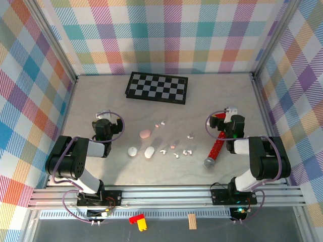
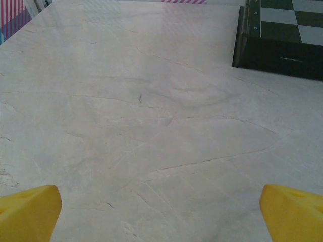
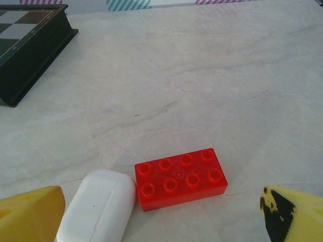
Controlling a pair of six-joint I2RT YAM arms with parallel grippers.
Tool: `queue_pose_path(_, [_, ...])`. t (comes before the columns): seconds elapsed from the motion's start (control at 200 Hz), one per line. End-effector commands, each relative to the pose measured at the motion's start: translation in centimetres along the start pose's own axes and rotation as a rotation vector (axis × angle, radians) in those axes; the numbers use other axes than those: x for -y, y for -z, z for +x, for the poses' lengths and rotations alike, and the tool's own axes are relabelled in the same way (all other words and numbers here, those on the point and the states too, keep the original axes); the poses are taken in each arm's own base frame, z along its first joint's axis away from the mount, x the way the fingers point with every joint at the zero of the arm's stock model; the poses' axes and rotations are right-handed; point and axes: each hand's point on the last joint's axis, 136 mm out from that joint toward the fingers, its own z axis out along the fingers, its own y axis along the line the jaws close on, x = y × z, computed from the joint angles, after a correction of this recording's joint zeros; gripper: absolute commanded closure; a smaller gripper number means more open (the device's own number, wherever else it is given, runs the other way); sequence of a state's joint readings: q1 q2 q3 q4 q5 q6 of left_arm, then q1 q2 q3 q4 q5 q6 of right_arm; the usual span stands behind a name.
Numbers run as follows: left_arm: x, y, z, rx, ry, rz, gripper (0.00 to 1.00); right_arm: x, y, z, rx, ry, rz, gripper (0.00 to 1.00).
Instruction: Insert wireless bluetooth earbuds into charging case
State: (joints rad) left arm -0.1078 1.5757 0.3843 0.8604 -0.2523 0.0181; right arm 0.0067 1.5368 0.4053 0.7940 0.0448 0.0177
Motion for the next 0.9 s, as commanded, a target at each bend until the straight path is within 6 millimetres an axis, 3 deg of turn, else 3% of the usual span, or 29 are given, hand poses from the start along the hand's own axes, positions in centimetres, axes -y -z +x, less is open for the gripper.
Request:
queue_pose_path(0.0, [0.0, -0.3, -1.2, 0.034, 0.017, 0.003, 0.00, -0.1, 0.1, -1.1, 0.046, -0.007, 0.001, 0.01])
queue_pose_path(0.69, [0.0, -0.2, -1.2, 0.037, 0.016, 0.003, 0.00, -0.1, 0.1, -1.2, 0.050, -0.006, 0.001, 0.01])
queue_pose_path(0.895, [-0.5, 1.5, -3.7, 0.053, 0.011, -0.032, 0.00, -0.3, 0.8, -2.2, 0.044, 0.000, 0.004, 0.01])
